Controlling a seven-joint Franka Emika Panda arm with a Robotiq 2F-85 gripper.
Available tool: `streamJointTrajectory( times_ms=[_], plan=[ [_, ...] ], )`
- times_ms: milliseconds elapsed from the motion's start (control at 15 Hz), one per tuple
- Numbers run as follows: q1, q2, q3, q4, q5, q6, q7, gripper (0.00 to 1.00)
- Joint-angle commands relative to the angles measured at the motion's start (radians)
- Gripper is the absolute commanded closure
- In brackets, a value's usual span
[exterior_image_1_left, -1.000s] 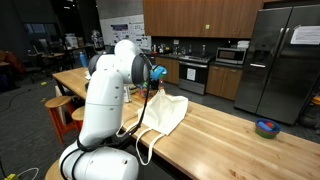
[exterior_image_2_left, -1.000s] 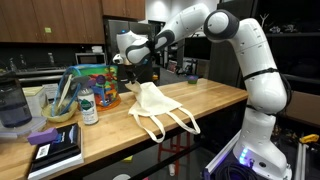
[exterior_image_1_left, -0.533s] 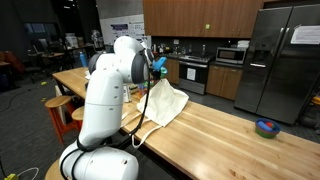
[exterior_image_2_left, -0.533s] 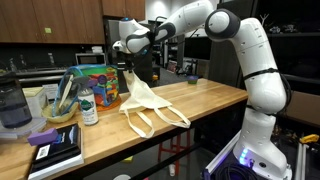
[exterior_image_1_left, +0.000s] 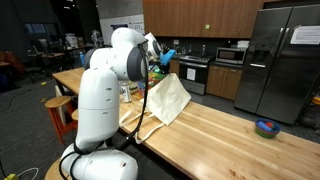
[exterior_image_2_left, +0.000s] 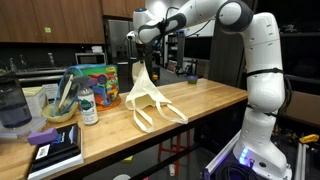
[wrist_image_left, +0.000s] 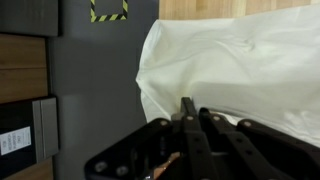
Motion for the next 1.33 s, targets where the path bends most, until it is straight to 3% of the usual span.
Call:
streamJointTrajectory(
  times_ms=[0, 400, 733, 933, 1267],
  plan=[
    [-0.048, -0.176, -0.036, -0.219, 0.015, 0.056, 0.088, 0.99],
    [-0.118, -0.388, -0.089, -0.51, 0.011, 0.114, 0.236, 0.99],
    [-0.129, -0.454, -0.106, -0.637, 0.014, 0.138, 0.278, 0.99],
    [-0.115, -0.414, -0.098, -0.627, 0.023, 0.158, 0.26, 0.99],
    [-0.081, -0.257, -0.064, -0.438, 0.049, 0.158, 0.197, 0.99]
  ],
)
